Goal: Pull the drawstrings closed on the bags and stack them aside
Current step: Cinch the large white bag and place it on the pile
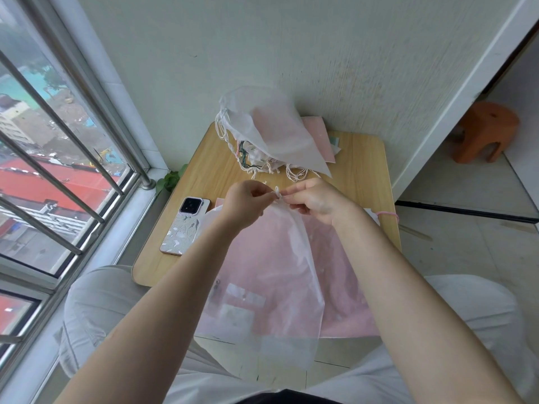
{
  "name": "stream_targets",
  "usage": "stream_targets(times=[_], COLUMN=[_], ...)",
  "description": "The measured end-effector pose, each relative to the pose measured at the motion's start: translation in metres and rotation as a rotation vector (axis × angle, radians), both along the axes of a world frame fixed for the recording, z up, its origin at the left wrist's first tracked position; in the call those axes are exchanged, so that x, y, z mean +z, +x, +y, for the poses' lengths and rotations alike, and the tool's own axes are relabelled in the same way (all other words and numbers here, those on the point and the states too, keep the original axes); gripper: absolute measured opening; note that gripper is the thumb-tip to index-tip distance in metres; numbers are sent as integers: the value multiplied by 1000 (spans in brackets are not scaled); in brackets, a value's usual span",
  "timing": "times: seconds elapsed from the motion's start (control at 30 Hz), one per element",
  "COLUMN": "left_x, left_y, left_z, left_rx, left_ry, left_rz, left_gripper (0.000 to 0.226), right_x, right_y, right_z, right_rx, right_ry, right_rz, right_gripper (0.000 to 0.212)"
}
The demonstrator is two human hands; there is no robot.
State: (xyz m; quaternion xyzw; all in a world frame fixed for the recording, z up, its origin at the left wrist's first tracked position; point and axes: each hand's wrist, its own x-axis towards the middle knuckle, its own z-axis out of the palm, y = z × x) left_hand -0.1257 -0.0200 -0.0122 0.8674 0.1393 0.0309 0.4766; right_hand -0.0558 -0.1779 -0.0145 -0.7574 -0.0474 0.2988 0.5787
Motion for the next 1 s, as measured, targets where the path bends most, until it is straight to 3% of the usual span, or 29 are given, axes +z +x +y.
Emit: stream_targets(times=[0.1, 0.2, 0.4, 0.6, 0.77, 0.87, 0.9, 0.93, 1.0], left_x=[7, 9, -3, -15, -21, -15, -9, -1, 11], left_y=[0, 1, 3, -5, -7, -5, -2, 1, 8], left_z=[2, 4, 15, 24, 27, 29, 27, 23, 11], left_rx=[-49, -76, 74, 204, 230, 67, -30, -141, -316], left_ry=[-269, -310, -22, 252, 526, 469, 443, 448, 550], left_rz=[146, 208, 166, 219, 249, 48, -15, -32, 15], left_gripper=[18, 28, 43, 66, 65, 32, 33, 48, 64], right_x=[-3, -2, -7, -19, -21, -3, 5, 15, 32], right_y=[-2, -3, 0, 4, 0, 5, 7, 9, 9], right_z=[2, 4, 4, -6, -3, -5, -3, -1, 5], right_rx=[8, -13, -136, -366, -402, -335, -298, -257, -170], right_ry=[-97, -151, -155, 166, 230, 218, 199, 180, 164], right_rz=[-132, -203, -85, 257, 250, 163, 124, 86, 31], right_gripper=[19, 17, 33, 40, 46, 44, 44, 44, 43])
